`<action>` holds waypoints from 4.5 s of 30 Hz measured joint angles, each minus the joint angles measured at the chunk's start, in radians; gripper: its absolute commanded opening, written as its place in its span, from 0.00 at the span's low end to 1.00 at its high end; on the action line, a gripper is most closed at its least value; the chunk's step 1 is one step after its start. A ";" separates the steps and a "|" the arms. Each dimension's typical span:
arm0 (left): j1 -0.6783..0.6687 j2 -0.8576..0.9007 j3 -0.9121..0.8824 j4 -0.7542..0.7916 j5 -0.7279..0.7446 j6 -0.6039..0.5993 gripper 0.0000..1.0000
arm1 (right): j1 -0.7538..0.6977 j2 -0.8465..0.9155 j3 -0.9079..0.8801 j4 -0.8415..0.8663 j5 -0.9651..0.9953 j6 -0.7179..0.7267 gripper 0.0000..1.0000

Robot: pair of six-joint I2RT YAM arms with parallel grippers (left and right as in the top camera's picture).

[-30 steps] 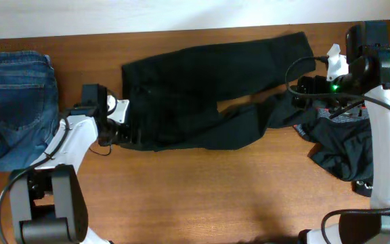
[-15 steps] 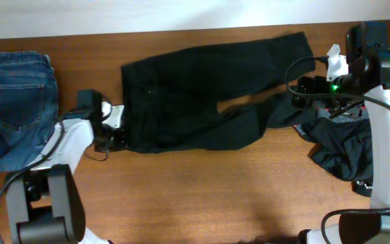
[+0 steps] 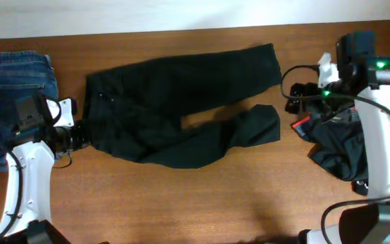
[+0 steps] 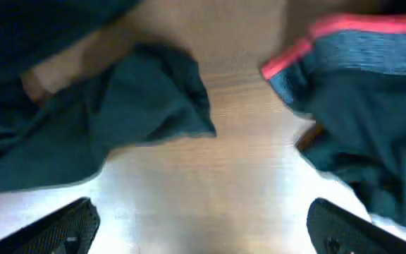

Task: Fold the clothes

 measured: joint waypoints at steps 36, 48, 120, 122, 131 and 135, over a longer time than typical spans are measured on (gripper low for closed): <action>0.000 0.000 0.000 0.000 -0.010 -0.003 0.02 | -0.021 0.000 -0.624 0.751 -0.230 -0.158 0.04; -0.001 0.000 0.000 -0.054 -0.053 -0.039 0.01 | -0.224 0.000 -0.630 0.550 -0.238 -0.070 0.04; -0.547 0.020 0.000 -0.196 -0.221 1.022 0.89 | 0.318 0.015 -0.441 0.504 -0.025 -1.123 0.71; -0.547 0.047 0.000 -0.238 -0.221 1.026 0.89 | 0.318 0.033 -0.441 0.482 -0.043 -1.125 0.71; -0.547 0.071 0.000 -0.273 -0.220 1.026 0.89 | 0.318 0.040 -0.442 0.452 -0.069 -1.128 0.74; -0.547 0.109 0.000 -0.281 -0.217 1.026 0.89 | 0.318 0.054 -0.442 0.452 -0.070 -1.133 0.74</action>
